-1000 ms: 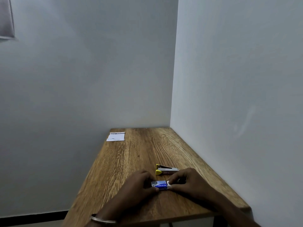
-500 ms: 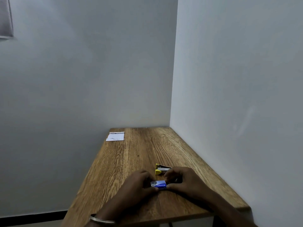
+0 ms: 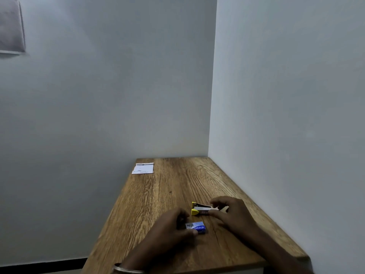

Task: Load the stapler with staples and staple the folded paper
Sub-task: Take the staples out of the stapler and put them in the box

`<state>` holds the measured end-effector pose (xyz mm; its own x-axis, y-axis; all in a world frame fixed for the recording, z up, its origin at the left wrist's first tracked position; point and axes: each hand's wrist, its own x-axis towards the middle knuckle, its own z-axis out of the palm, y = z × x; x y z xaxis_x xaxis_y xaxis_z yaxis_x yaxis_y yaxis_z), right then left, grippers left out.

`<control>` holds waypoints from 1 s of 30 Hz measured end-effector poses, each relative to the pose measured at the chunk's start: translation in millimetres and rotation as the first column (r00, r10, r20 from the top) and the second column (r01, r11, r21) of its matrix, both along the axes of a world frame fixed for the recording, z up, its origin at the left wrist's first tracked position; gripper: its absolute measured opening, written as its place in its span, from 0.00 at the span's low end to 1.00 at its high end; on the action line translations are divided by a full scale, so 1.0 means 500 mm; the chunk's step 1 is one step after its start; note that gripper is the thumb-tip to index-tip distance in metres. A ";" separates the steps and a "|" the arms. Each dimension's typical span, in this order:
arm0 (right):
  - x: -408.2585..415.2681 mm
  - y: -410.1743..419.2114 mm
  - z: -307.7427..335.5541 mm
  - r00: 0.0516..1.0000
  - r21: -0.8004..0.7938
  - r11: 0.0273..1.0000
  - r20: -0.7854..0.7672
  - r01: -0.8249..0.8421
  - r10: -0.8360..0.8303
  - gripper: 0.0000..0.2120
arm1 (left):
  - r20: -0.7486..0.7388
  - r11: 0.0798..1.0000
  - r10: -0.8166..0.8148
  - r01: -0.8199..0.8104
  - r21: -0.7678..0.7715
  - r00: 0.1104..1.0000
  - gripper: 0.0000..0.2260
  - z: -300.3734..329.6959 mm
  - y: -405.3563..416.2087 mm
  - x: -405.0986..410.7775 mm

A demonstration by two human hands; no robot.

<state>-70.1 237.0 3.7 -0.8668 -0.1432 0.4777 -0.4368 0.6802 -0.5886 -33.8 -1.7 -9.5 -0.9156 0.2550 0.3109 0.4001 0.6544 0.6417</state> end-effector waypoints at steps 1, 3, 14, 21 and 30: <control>-0.008 0.003 0.003 1.000 0.029 0.999 0.022 0.017 -0.018 0.16 | 0.015 0.997 0.014 -0.015 0.081 1.000 0.17 0.003 0.000 0.002; -0.025 0.005 0.003 0.996 0.110 0.994 0.089 0.012 -0.022 0.17 | -0.008 0.972 0.093 -0.089 0.220 0.996 0.08 0.011 -0.003 0.004; -0.076 -0.082 0.001 0.970 0.173 0.973 0.215 -0.155 0.116 0.15 | -0.052 0.896 0.363 -0.333 0.294 0.931 0.07 0.006 -0.023 -0.001; -0.088 -0.116 -0.001 0.968 0.177 0.968 0.209 -0.181 0.143 0.16 | -0.106 0.912 0.376 -0.348 0.220 0.920 0.06 0.006 -0.021 0.000; -0.022 -0.035 -0.001 0.931 0.057 0.961 0.272 -0.270 0.245 0.18 | -0.118 0.997 0.034 -0.042 -0.066 0.992 0.20 -0.002 -0.009 0.007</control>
<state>-81.3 219.4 3.3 -0.8864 -0.4102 0.2146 -0.4439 0.6214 -0.6456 -30.0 -6.2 -10.3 -0.8833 0.2452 0.3996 0.4441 0.7109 0.5454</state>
